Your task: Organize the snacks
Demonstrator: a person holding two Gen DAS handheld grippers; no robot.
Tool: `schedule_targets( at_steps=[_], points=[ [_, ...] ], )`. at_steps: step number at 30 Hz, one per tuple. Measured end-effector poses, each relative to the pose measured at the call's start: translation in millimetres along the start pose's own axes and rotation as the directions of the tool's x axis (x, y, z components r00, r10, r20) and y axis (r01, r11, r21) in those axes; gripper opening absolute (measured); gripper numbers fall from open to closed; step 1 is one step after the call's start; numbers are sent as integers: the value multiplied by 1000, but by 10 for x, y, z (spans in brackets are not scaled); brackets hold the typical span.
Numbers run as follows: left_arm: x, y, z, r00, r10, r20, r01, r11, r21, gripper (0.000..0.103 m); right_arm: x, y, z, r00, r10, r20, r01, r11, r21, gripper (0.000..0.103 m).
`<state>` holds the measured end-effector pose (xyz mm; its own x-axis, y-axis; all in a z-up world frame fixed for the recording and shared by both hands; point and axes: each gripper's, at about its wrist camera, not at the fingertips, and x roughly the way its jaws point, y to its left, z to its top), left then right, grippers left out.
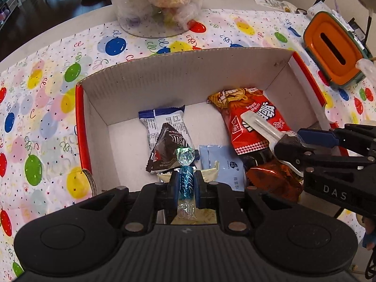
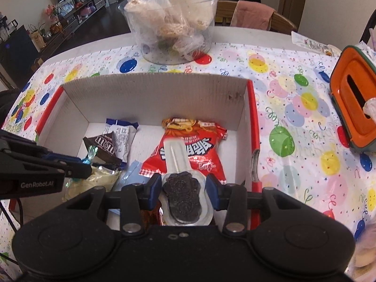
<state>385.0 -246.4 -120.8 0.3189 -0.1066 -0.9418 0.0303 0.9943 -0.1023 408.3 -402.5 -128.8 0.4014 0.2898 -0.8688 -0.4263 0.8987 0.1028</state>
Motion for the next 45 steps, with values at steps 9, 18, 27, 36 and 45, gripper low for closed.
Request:
schedule_targets(
  at_steps=[9, 18, 27, 36, 45],
  points=[
    [-29, 27, -3, 1000, -21, 4, 21, 1000, -18, 16, -60, -16, -48, 1000, 8, 2, -8, 1000, 14, 48],
    [-302, 77, -126, 995, -50, 86, 53, 998, -28, 55, -388, -5, -141, 996, 33, 80, -37, 998, 49, 63],
    [-745, 140, -318, 974, -75, 216, 74, 997, 13, 70, -829, 116, -281, 978, 57, 200, -78, 992, 95, 84],
    [-1097, 285, -556, 948, -84, 307, 79, 996, 28, 80, -1163, 359, -446, 950, 36, 311, -72, 992, 104, 97],
    [-1345, 333, -837, 925, -80, 372, 56, 996, 75, 85, -1365, 566, -633, 931, 22, 365, -81, 986, 148, 103]
  ],
)
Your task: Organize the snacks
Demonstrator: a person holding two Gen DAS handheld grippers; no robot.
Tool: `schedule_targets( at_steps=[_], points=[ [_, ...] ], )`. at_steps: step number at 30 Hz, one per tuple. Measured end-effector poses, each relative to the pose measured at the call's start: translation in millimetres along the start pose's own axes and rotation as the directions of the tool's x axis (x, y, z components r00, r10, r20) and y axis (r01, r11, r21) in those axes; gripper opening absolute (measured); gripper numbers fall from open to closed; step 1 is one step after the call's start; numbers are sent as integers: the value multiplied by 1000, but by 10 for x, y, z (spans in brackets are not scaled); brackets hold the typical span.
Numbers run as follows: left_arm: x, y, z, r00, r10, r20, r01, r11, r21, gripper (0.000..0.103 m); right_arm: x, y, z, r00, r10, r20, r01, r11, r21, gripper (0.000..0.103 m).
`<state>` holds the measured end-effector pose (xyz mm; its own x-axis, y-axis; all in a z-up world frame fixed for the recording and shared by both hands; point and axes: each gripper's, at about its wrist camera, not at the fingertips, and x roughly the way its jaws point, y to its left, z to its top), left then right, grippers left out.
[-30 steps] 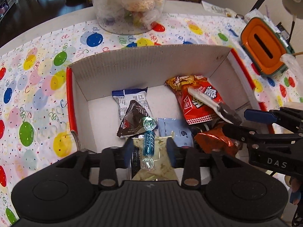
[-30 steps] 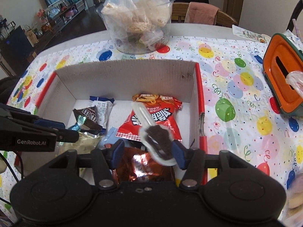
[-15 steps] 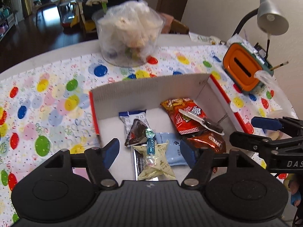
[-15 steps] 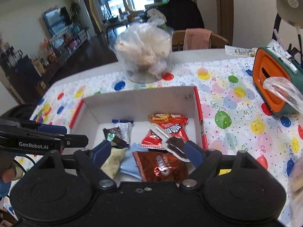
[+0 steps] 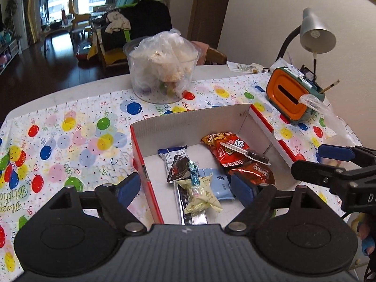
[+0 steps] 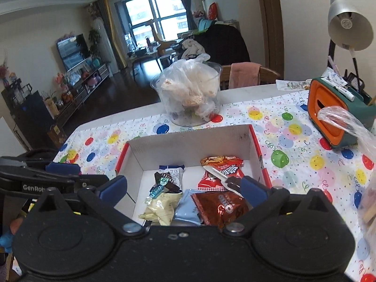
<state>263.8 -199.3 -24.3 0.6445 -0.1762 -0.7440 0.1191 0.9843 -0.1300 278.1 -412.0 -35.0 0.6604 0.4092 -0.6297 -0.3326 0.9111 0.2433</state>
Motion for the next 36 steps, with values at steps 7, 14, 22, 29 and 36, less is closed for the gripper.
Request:
schedule_targets(
  at_steps=[7, 14, 22, 29, 36],
  points=[
    [-159, 1, -118, 999, -31, 21, 32, 999, -14, 101, -138, 95, -163, 999, -10, 48, 8, 999, 37, 103],
    [-255, -41, -186, 999, -7, 41, 8, 1000, -7, 101, -274, 179, -321, 993, -45, 108, 41, 998, 41, 103],
    [-308, -106, -256, 998, 2, 55, -2, 1000, -3, 101, -289, 184, -360, 994, -73, 84, 66, 995, 78, 103],
    [-280, -102, -299, 999, 3, 38, -2, 1000, -20, 101, -291, 130, -364, 993, -61, 97, 50, 993, 110, 103],
    [-283, -93, -293, 999, 12, 41, -11, 1000, -28, 101, -260, 161, -348, 995, -46, 91, 37, 995, 97, 103]
  ],
)
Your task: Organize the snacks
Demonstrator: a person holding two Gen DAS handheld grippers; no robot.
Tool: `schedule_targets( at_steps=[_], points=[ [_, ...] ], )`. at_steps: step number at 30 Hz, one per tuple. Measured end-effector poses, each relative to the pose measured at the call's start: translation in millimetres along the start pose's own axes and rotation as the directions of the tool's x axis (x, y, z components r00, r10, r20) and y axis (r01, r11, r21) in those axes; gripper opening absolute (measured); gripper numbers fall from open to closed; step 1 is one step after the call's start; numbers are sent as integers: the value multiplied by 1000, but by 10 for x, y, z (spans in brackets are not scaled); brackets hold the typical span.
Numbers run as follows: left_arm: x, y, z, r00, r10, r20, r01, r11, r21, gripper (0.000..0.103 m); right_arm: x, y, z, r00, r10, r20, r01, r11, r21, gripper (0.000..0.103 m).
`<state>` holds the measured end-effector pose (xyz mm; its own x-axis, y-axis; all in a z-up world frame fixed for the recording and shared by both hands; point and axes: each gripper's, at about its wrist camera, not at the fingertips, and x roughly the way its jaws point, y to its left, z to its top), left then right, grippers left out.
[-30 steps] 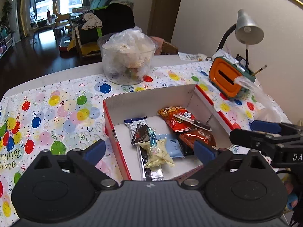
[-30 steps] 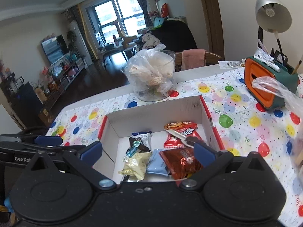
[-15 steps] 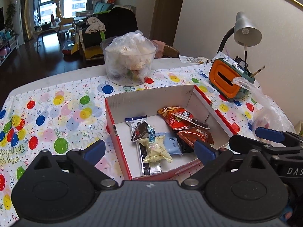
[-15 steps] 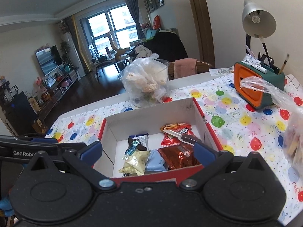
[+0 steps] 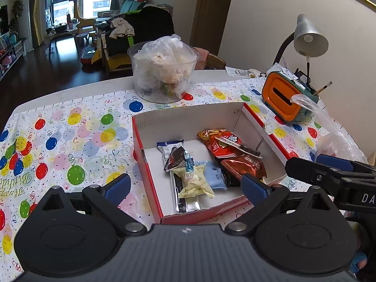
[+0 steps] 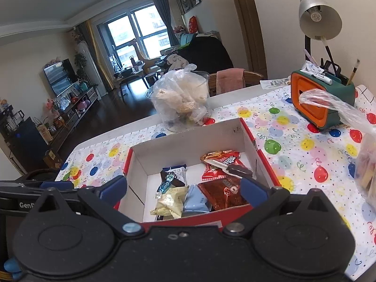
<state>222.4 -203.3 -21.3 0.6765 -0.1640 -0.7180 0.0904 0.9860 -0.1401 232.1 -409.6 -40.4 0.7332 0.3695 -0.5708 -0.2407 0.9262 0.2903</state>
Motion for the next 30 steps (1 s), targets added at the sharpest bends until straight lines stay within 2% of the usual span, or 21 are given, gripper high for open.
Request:
schedule_targets(
  at_steps=[12, 24, 30],
  points=[
    [14, 17, 5, 1000, -1, 1, 1, 1000, -6, 101, 33, 20, 16, 1000, 2, 2, -2, 1000, -8, 103],
    [-14, 39, 29, 1000, -12, 21, 12, 1000, -20, 101, 85, 8, 45, 999, -54, -3, 54, 998, -12, 103],
    [-44, 51, 46, 999, -1, 40, 2, 1000, -26, 101, 87, 28, 54, 999, -53, -2, 53, 998, -29, 103]
  ],
)
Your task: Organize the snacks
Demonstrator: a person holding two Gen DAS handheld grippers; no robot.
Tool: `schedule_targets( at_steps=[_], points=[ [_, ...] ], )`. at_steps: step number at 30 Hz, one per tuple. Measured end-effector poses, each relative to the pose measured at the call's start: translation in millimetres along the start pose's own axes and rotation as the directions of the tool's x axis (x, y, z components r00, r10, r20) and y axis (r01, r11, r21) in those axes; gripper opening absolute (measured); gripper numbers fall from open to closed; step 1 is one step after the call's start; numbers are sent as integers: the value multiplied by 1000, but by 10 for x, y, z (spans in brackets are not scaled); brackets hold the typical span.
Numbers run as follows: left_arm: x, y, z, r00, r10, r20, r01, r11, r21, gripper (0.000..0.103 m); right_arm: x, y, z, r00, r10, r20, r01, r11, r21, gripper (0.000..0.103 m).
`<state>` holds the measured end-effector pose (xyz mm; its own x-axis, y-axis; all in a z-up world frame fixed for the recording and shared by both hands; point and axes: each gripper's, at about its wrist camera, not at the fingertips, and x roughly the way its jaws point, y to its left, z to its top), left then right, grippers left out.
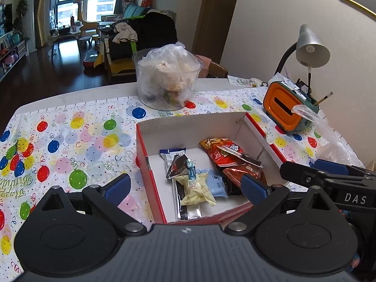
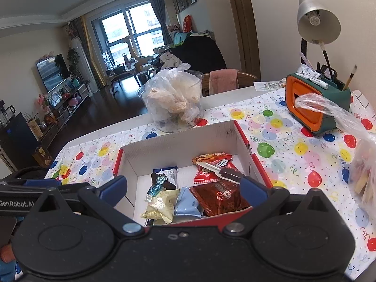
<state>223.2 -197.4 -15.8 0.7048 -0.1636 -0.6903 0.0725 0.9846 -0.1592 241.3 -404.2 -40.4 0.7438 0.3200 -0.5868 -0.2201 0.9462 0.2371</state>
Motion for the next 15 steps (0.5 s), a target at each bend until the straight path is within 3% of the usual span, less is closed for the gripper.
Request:
schedule_targets(
  at_steps=[15],
  points=[
    [-23, -20, 1, 1000, 0, 15, 0, 1000, 9, 101, 30, -4, 10, 1000, 5, -13, -5, 1000, -5, 103]
  ],
)
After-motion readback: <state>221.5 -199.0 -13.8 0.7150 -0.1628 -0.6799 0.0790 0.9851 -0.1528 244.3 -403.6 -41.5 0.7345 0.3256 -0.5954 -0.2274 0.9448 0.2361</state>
